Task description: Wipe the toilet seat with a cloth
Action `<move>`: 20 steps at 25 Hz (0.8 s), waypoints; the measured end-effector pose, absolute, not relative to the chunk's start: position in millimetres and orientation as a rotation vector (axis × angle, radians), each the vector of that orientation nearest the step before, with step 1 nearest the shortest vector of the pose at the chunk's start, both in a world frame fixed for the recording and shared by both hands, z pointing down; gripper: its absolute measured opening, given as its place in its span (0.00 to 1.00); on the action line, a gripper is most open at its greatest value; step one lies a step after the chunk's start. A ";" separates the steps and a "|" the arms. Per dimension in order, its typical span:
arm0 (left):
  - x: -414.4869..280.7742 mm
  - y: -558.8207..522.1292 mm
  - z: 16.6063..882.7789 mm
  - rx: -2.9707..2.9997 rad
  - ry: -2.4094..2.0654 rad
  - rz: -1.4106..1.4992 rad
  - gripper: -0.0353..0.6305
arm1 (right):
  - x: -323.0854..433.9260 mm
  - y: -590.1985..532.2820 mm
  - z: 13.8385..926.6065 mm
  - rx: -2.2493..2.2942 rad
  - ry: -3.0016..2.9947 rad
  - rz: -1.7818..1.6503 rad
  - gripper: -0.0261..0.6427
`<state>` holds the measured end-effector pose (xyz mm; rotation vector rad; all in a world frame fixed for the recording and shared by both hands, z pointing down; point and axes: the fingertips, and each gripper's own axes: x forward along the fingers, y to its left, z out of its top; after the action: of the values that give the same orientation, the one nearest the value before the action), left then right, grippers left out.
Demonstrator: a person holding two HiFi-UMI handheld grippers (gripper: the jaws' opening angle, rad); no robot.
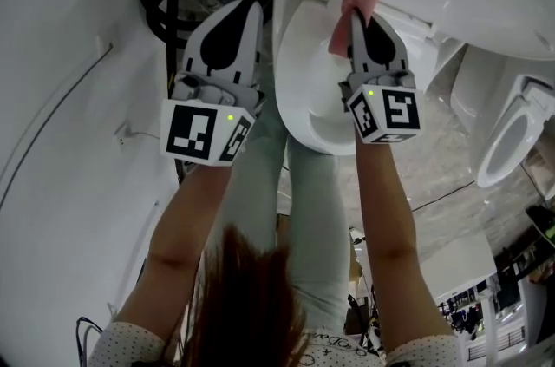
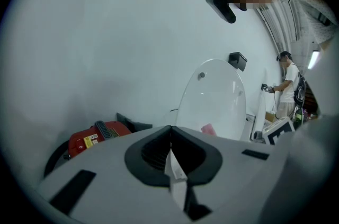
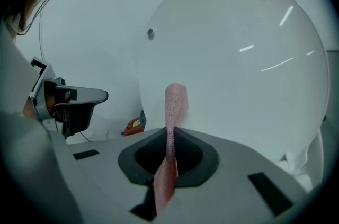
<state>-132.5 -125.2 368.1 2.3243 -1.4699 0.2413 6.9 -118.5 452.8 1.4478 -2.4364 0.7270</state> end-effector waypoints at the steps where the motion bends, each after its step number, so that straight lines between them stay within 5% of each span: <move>1: -132.4 -124.8 371.2 2.323 -1.467 0.244 0.04 | 6.1 -119.4 458.9 1.448 -2.428 0.741 0.08; 20: -135.3 -121.9 394.5 2.304 -1.425 0.271 0.04 | -13.5 -134.5 545.8 1.371 -2.238 0.758 0.08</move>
<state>-135.3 -121.9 394.5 2.3038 -1.4251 0.2708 -13.5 -134.5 545.8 1.3706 -2.2380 0.7579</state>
